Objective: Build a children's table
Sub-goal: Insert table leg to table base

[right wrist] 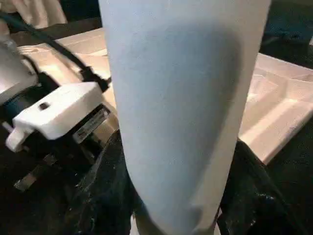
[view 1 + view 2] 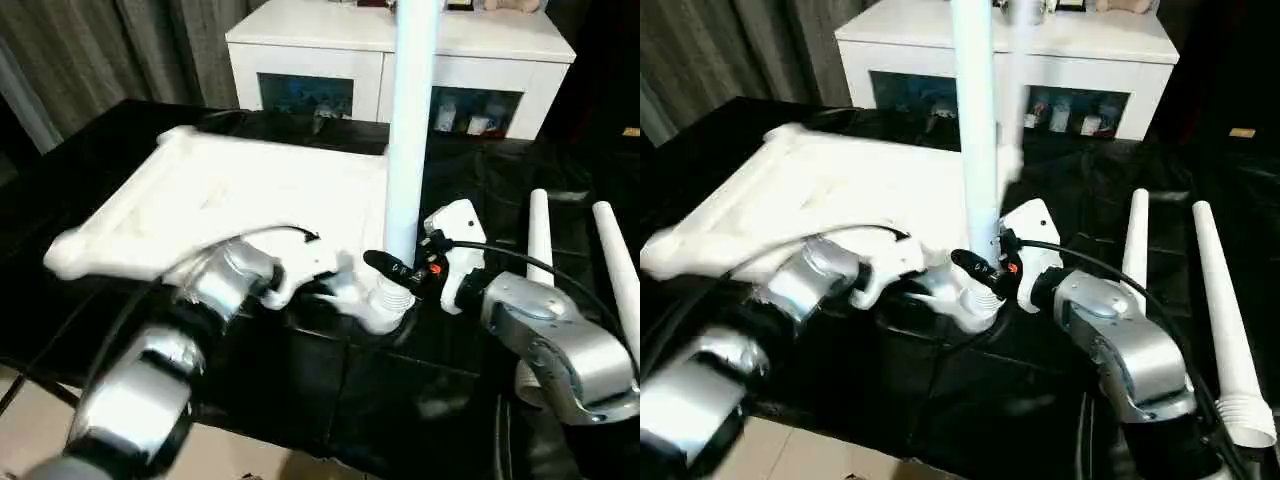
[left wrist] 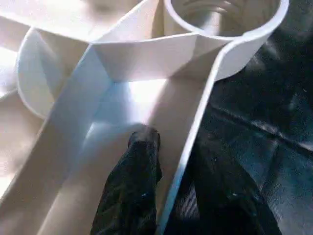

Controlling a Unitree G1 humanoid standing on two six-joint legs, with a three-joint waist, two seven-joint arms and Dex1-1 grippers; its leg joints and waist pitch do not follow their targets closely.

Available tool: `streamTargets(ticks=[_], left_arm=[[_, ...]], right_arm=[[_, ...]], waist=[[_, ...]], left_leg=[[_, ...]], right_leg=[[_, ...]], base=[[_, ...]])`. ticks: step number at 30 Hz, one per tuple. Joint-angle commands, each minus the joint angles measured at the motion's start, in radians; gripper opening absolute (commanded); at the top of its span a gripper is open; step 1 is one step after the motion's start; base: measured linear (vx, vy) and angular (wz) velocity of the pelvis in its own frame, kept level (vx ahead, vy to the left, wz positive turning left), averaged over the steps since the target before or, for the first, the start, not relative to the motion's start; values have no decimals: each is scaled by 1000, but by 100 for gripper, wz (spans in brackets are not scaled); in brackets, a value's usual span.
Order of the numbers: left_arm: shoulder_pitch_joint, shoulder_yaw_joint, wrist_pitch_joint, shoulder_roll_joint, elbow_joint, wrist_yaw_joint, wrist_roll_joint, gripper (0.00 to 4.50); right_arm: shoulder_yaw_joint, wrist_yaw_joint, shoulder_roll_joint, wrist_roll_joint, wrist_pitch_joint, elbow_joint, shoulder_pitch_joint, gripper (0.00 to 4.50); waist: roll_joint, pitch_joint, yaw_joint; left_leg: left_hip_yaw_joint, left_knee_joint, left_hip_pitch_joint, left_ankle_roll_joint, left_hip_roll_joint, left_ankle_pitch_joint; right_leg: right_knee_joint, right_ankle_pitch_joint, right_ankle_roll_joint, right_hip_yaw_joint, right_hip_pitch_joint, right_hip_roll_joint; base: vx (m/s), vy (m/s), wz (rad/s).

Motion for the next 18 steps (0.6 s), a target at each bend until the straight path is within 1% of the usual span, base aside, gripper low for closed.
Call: streamTargets(ticks=[1, 2, 3, 4, 5, 6, 7, 8, 10, 11, 12, 13, 14, 15, 17, 18], left_arm=[[70, -14, -17, -9, -16, 58, 28, 84], [81, -15, -34, -8, -34, 66, 29, 83], [119, -28, -114, 4, -100, 50, 24, 82], [119, -28, -114, 4, -100, 50, 24, 80], [151, -34, -154, 17, -160, 44, 21, 80], [153, -35, -156, 18, -163, 44, 21, 79], [163, -36, -163, 22, -182, 47, 22, 78], [172, -39, -165, 26, -200, 54, 24, 78], [186, -26, -162, 21, -220, 70, 13, 78], [208, 10, -140, 0, -261, 95, -23, 78], [210, 13, -135, -2, -264, 97, -26, 78], [223, 38, -86, -14, -294, 111, -48, 134], [230, 45, -59, -15, -309, 116, -53, 134], [234, 50, -41, -16, -317, 124, -53, 148], [235, 61, -32, -19, -320, 149, -52, 152], [231, 68, -57, -13, -313, 163, -49, 183]], right_arm=[[-14, -17, 8, -10, -24, 13, -23, 187], [-16, -20, 9, -11, -25, 16, -23, 187], [-24, -29, 15, -13, -32, 28, -28, 187], [-24, -29, 15, -13, -32, 28, -28, 187], [-33, -34, 21, -13, -37, 38, -33, 187], [-34, -34, 21, -13, -37, 39, -33, 187], [-37, -36, 23, -12, -39, 42, -34, 187], [-41, -36, 25, -13, -40, 44, -35, 187], [-45, -38, 29, -14, -41, 46, -35, 187], [-54, -42, 34, -10, -40, 49, -32, 187], [-55, -42, 35, -9, -40, 49, -31, 187], [-62, -45, 39, -6, -42, 49, -27, 187], [-66, -47, 41, -4, -44, 50, -25, 187], [-70, -48, 44, -1, -46, 50, -24, 187], [-80, -52, 51, 6, -50, 50, -25, 187], [-88, -54, 55, 11, -52, 51, -27, 187]], waist=[[-19, -58, -1], [-17, -59, -1], [-18, -59, -2], [-17, -61, -1], [-18, -62, -2], [-17, -65, -2], [-16, -65, -1], [-16, -67, 1], [-16, -66, 2], [-18, -69, 4], [-17, -68, 3], [-17, -68, 4], [-16, -69, 4], [-15, -69, 5], [-16, -68, 3], [-16, -67, 4]], left_leg=[[-12, -85, -5, 6, 26, -290], [-11, -85, -2, 6, 26, -290], [-10, -85, -4, 8, 25, -289], [-12, -86, -6, 7, 27, -283], [-11, -86, -5, 7, 28, -276], [-9, -85, -7, 11, 28, -255], [-9, -84, -7, 11, 29, -246], [-5, -81, -5, 15, 27, -229], [-4, -81, -7, 19, 27, -216], [-4, -80, -9, 24, 26, -197], [-4, -80, -10, 25, 27, -192], [-4, -80, -10, 28, 28, -184], [-3, -79, -9, 28, 29, -180], [-2, -77, -10, 30, 27, -177], [-2, -78, -11, 33, 27, -186], [-3, -78, -11, 32, 25, -197]], right_leg=[[-91, -423, -171, 37, 47, -48], [-92, -421, -168, 37, 44, -47], [-92, -416, -165, 38, 43, -47], [-89, -402, -166, 38, 45, -49], [-88, -377, -170, 39, 42, -47], [-83, -334, -180, 41, 44, -46], [-80, -313, -185, 41, 44, -46], [-77, -277, -194, 41, 43, -44], [-74, -249, -203, 42, 44, -44], [-70, -228, -208, 41, 48, -45], [-69, -222, -212, 41, 48, -45], [-70, -221, -214, 40, 48, -45], [-68, -217, -218, 41, 48, -46], [-67, -211, -226, 40, 47, -45], [-71, -219, -224, 40, 46, -43], [-74, -245, -211, 39, 47, -44]], base=[[0, 0, 0], [0, 0, 0], [0, 0, 0], [0, 0, 0], [0, 0, 0], [0, 0, 0], [0, 0, 0], [0, 0, 0], [0, 0, 0], [0, 0, 0], [0, 0, 0], [0, 0, 0], [0, 0, 0], [0, 0, 0], [0, 0, 0], [0, 0, 0]])
